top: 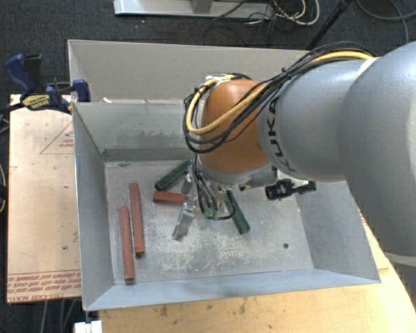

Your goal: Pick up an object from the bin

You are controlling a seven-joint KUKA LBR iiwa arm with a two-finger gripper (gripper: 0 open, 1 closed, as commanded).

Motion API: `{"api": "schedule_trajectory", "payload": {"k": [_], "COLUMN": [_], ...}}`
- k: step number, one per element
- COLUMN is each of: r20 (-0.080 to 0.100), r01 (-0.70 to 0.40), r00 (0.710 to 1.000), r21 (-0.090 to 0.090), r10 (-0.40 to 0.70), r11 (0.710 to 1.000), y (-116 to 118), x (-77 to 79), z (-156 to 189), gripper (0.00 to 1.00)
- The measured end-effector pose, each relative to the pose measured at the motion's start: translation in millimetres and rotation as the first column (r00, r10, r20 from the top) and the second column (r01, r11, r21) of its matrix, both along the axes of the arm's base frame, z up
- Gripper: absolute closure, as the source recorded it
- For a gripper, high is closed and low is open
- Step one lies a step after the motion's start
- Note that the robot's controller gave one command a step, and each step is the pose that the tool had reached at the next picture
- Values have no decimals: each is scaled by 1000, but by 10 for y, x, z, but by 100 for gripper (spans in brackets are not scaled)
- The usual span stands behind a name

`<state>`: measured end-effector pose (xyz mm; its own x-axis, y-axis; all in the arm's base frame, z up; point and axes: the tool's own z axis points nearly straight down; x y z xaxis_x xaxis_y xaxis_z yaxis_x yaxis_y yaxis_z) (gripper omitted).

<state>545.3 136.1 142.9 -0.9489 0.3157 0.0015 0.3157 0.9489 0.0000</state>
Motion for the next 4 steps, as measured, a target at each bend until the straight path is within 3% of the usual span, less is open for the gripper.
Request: {"api": "schedule_trajectory", "payload": {"k": [1,2,3,4], "r20": [8,8,-5,-1], "r01": [-290,-290,-291,-266], "r00": [957,957,957,964], "r21": [1,1,1,1], "r10": [290,290,291,266], "r11": [957,957,957,964], "y": [-174,-174,-146,-201], "x": [473,473,389,287], "z": [-709,-709,-339,289], "gripper": [100,100,100,100]}}
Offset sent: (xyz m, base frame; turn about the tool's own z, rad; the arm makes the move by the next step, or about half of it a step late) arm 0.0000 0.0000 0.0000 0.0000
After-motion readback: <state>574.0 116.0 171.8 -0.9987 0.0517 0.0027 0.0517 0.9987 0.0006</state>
